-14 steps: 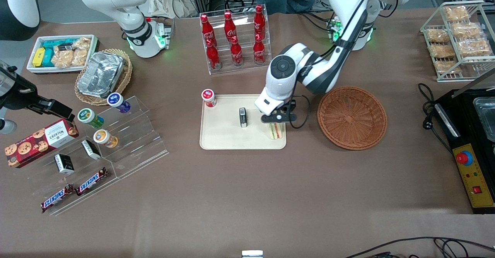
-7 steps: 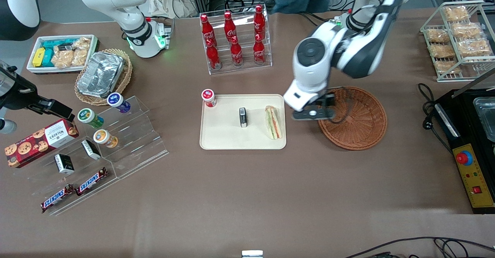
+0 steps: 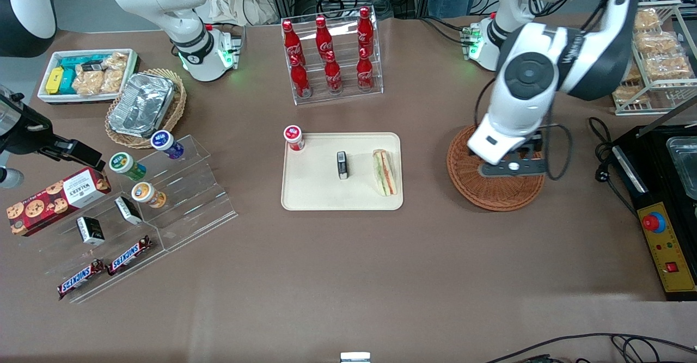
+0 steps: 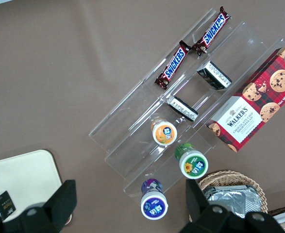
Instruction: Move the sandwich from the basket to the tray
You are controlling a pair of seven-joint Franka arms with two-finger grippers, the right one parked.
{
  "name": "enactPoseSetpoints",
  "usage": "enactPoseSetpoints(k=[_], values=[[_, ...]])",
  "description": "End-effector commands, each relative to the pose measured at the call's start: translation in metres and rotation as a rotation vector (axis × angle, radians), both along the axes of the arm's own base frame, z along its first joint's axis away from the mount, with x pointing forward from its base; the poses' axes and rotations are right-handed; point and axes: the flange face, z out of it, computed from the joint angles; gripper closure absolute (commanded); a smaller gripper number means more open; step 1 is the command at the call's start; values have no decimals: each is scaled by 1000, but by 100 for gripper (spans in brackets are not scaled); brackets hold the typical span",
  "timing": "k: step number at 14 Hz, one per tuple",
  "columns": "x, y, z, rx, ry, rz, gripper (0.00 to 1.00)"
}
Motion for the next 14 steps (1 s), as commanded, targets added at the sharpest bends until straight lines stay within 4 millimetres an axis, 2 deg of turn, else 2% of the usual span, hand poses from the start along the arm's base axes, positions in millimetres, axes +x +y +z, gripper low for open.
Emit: enactPoseSetpoints(k=[1, 3, 7, 9, 14], values=[[4, 49, 30, -19, -16, 75, 0], [4, 60, 40, -48, -9, 20, 0], [1, 97, 58, -131, 34, -102, 0], [1, 124, 72, -213, 55, -182, 0], [5, 129, 94, -206, 56, -209, 0]])
